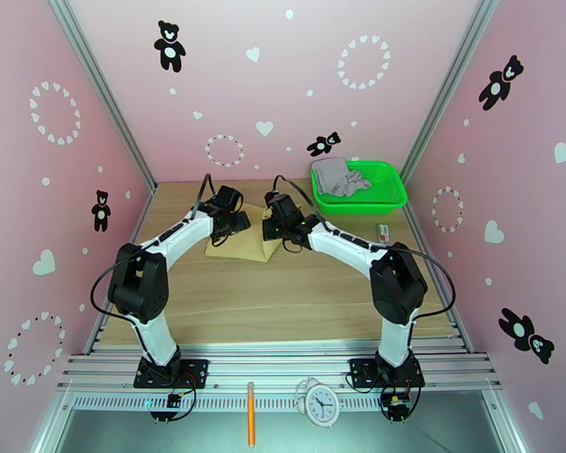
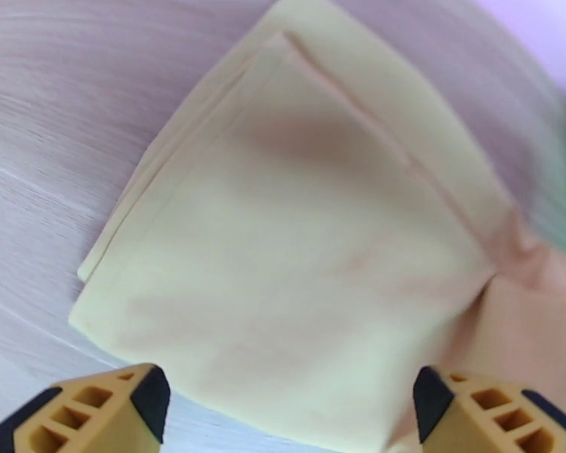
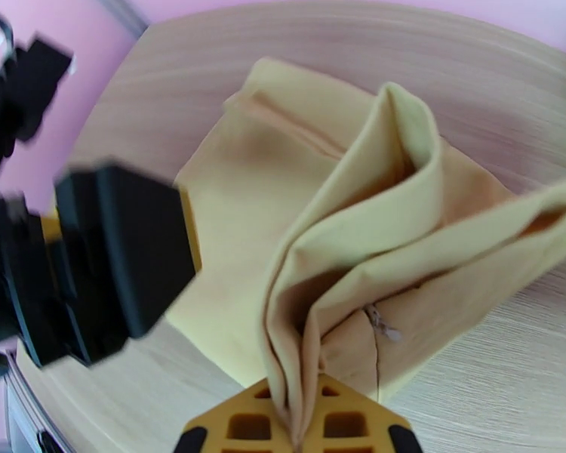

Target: Fold and stack the mixed laundry pile

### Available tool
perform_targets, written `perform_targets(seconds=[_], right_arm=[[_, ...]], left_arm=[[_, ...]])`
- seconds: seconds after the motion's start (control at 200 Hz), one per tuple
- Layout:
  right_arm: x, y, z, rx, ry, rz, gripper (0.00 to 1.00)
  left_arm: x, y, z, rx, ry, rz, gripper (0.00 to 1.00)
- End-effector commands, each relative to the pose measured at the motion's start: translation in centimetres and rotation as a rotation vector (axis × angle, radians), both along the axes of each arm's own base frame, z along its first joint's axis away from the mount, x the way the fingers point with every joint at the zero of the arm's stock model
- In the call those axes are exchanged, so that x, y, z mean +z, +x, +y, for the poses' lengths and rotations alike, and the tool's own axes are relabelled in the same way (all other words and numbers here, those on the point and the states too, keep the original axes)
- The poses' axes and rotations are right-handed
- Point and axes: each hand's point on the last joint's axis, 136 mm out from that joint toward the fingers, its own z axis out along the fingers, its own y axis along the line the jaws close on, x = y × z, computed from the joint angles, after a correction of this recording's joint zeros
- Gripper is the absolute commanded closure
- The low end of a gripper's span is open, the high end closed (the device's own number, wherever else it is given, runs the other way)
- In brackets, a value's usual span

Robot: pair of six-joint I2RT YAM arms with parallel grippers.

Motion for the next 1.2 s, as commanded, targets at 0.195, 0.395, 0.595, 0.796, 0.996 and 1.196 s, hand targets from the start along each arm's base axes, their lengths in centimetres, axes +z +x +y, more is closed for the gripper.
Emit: perform_targets(seconds=[0.195, 0.395, 0.595, 0.796, 0.996, 1.196], right_arm=[[-0.4, -2.5, -4.7, 0.046, -0.142, -0.016, 1.00], [-0.8, -5.1, -10.5, 0.012, -0.177, -0.004, 1.00], [-2.2, -5.3, -15.4, -0.082, -0.167, 0.053, 1.00], [-5.2, -7.6, -18.5, -0.286, -0.148, 0.174, 1.00], [-7.7, -10.7, -22.6, -0.565, -0.068, 0.200, 1.00], [-7.9, -12.9, -27.2, -0.797, -0.058, 0.156, 0.84]], left_arm=[[-3.5, -2.8, 4.2, 0.051, -0.015, 0.082, 0.15], [-5.0, -2.9, 0.5, -0.033, -0.109, 0.109, 0.17], [-5.2, -2.5, -6.1, -0.138, -0.186, 0.108, 0.17], [-6.3, -2.1, -11.1, -0.215, -0.171, 0.135, 0.16], [-7.1, -1.9, -15.5, -0.284, -0.179, 0.158, 0.16], [-7.4, -2.2, -16.9, -0.304, -0.160, 0.169, 0.16]])
